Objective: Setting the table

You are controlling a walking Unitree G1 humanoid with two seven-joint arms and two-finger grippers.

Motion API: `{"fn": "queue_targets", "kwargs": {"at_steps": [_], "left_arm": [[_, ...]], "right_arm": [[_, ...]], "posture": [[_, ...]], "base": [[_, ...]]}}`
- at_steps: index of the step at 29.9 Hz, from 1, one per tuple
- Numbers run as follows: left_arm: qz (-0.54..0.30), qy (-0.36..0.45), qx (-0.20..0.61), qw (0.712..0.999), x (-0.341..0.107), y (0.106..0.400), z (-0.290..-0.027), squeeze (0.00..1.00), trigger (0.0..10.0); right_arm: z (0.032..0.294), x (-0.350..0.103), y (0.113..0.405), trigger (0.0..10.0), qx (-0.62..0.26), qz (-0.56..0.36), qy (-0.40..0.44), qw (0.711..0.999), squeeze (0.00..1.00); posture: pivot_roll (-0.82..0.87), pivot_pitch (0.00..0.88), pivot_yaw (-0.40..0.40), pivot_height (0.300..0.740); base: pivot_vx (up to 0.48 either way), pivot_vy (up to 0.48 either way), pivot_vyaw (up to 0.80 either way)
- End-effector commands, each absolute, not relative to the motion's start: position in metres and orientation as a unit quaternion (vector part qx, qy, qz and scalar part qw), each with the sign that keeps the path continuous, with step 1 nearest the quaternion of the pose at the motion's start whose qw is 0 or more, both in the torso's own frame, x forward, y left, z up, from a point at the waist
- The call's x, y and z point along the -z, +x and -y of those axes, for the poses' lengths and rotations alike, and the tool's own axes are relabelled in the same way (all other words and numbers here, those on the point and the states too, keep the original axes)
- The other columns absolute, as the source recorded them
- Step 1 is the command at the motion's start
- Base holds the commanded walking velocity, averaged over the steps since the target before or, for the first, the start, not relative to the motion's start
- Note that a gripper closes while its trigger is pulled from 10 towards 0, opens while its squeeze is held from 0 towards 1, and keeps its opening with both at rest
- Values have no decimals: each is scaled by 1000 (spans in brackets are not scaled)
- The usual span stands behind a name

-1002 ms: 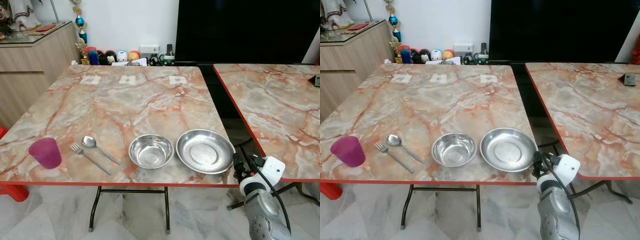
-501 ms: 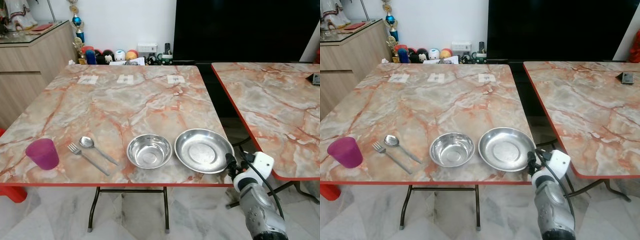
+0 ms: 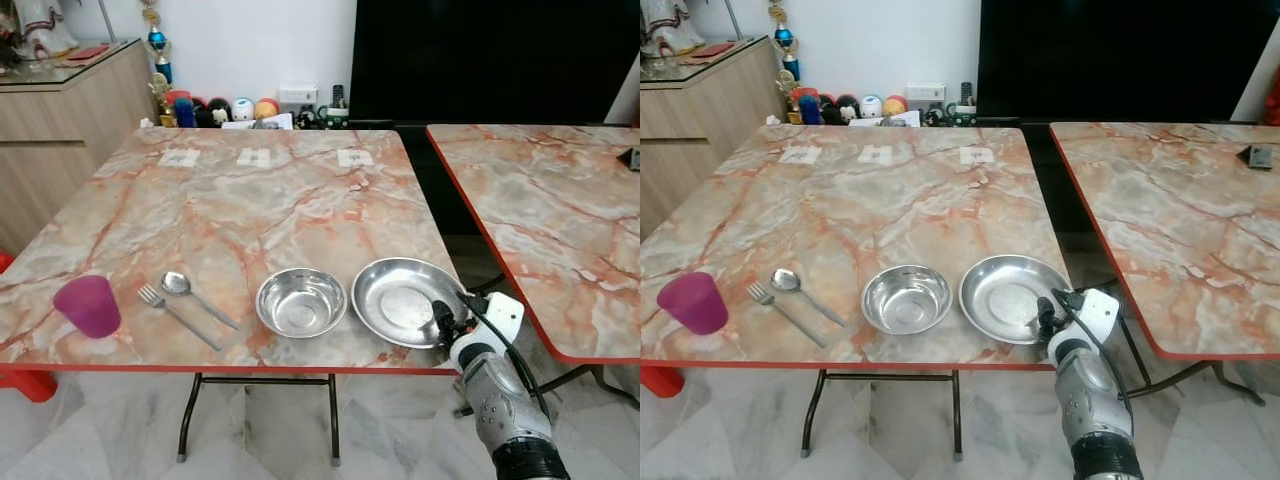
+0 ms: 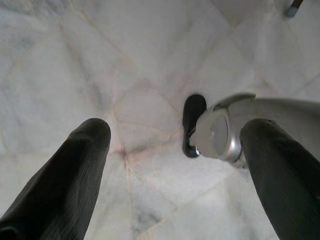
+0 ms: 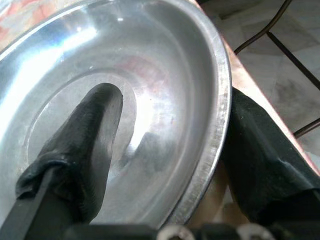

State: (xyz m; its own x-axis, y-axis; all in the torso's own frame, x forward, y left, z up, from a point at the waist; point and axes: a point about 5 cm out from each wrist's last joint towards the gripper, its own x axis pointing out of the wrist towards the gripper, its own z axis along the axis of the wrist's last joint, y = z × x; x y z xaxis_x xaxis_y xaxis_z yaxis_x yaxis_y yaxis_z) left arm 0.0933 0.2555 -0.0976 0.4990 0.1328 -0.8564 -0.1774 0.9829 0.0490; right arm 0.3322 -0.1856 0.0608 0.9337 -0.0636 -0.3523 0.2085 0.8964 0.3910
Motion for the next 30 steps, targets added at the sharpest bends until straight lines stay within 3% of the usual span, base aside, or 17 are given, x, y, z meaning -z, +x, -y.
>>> {"fn": "queue_targets", "kwargs": {"at_steps": [1, 2, 3, 6, 7, 13, 15, 24, 30], "left_arm": [[-505, -28, -86, 858, 102, 86, -247, 0, 10000], [-506, -28, -85, 858, 103, 85, -245, 0, 10000], [-509, -28, -84, 856, 104, 83, -242, 0, 10000], [-513, -30, -79, 854, 106, 81, -234, 0, 10000], [-513, -30, -78, 855, 107, 82, -231, 0, 10000], [-508, -31, -68, 858, 108, 92, -217, 0, 10000], [-505, -32, -63, 860, 108, 98, -210, 0, 10000], [-496, -36, -40, 867, 108, 118, -174, 0, 10000], [-499, -34, -46, 865, 108, 113, -187, 0, 10000]], "right_arm": [[186, -63, 335, 6627, 68, -165, 212, 961, 0], [185, -63, 335, 4314, 67, -165, 212, 961, 0], [185, -62, 335, 0, 66, -164, 216, 960, 0], [184, -60, 335, 0, 66, -171, 212, 960, 0], [184, -60, 335, 784, 66, -172, 211, 960, 0], [185, -57, 335, 510, 78, -181, 202, 960, 0], [185, -56, 335, 0, 80, -183, 203, 959, 0], [188, -56, 335, 0, 89, -183, 201, 958, 0], [189, -57, 336, 0, 94, -180, 200, 959, 0]], "posture": [[25, 0, -1, 740], [25, 0, -1, 740], [24, 0, -1, 740], [26, 0, -2, 740], [26, 0, -2, 740], [27, 0, -2, 740], [27, 0, -2, 740], [26, 0, -6, 740], [28, 0, -9, 740]], "base": [[0, 0, 0], [0, 0, 0], [0, 0, 0], [0, 0, 0], [0, 0, 0], [0, 0, 0], [0, 0, 0], [0, 0, 0], [0, 0, 0]]}}
